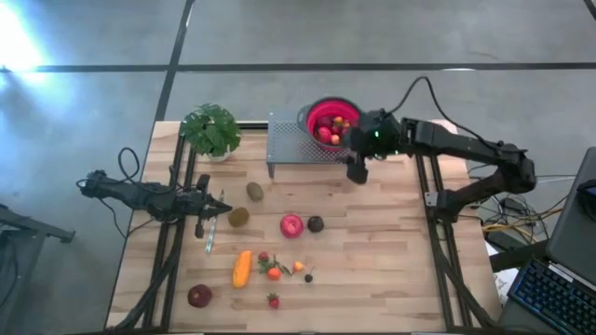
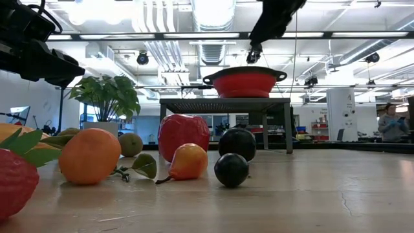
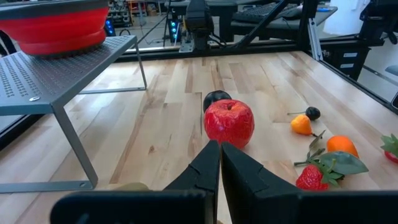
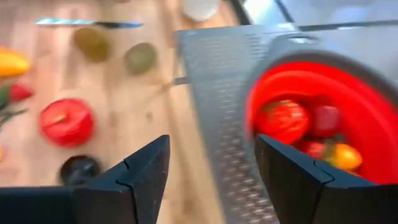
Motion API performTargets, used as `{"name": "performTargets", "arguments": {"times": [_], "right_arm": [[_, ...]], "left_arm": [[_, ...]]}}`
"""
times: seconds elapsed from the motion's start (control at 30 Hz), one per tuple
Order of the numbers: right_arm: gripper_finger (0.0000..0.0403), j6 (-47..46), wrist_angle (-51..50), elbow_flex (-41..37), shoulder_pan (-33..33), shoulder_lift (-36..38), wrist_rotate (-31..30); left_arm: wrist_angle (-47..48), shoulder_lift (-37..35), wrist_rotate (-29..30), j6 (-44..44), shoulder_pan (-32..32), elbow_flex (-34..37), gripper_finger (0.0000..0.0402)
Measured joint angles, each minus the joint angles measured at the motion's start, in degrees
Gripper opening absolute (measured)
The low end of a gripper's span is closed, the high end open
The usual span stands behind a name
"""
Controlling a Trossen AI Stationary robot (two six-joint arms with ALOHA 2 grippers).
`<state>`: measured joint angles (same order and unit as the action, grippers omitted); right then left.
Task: Pick & Place Fruit
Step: Put the black plum into the strainer bowl on the shelf
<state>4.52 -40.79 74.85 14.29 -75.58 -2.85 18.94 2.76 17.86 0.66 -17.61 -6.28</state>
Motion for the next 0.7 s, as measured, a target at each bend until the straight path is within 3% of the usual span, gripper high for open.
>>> {"name": "performTargets", "arguments": {"times": [0.4, 0.7], "right_arm": [[0.0262, -6.36, 13.72, -15.85, -16.34, 2.35, -0.16], [0.0284, -6.54, 24.41, -23.76, -22.38, 2.35, -0.17]], "left_arm": [[-0.01, 0.00, 0.00, 0.01, -0.01, 0.00, 0.0021], [0.00, 0.00, 0.00, 0.01, -0.01, 0.00, 0.0021]]}}
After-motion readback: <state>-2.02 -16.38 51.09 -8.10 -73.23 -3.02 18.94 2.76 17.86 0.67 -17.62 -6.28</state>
